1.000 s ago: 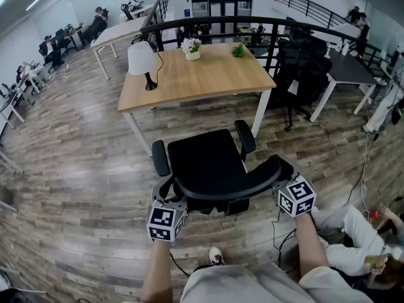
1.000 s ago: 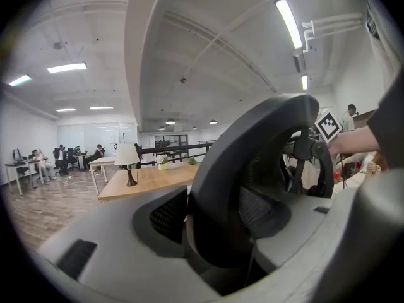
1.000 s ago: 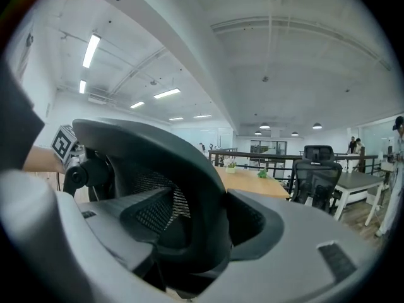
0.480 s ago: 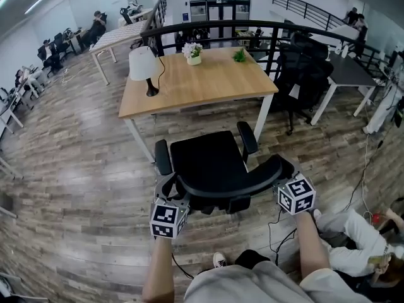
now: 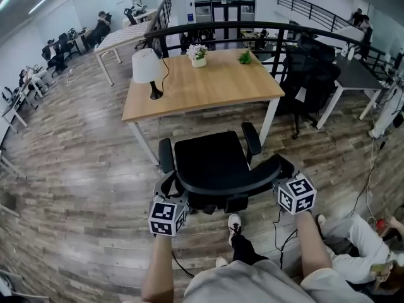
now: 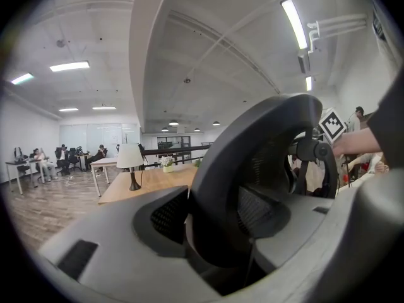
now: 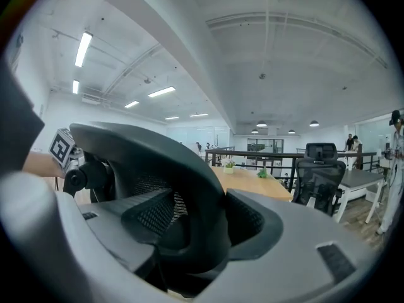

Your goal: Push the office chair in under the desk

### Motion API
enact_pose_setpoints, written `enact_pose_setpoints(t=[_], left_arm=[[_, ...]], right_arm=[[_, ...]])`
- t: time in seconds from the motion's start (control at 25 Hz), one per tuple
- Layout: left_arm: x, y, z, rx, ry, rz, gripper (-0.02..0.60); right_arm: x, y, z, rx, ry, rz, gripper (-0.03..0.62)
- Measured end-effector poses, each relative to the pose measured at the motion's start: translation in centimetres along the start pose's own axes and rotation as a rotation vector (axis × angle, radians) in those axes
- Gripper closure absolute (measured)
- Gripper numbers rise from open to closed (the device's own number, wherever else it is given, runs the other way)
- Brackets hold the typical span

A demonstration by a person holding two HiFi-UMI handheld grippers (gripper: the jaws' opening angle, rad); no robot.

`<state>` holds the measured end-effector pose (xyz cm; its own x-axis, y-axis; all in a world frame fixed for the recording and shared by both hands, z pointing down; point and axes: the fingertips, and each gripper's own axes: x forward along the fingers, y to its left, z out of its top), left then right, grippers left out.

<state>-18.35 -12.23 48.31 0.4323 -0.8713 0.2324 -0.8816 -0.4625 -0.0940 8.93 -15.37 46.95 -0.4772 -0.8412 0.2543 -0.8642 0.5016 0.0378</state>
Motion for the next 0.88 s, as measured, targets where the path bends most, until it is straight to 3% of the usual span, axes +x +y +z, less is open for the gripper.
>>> enact_pose_setpoints(t=[0.88], left_arm=[[10.0, 8.2, 1.1, -0.034, 0.023, 0.072, 0.298]], right_arm=[[11.9, -4.3, 2.3, 0.013, -0.023, 0.045, 0.347]])
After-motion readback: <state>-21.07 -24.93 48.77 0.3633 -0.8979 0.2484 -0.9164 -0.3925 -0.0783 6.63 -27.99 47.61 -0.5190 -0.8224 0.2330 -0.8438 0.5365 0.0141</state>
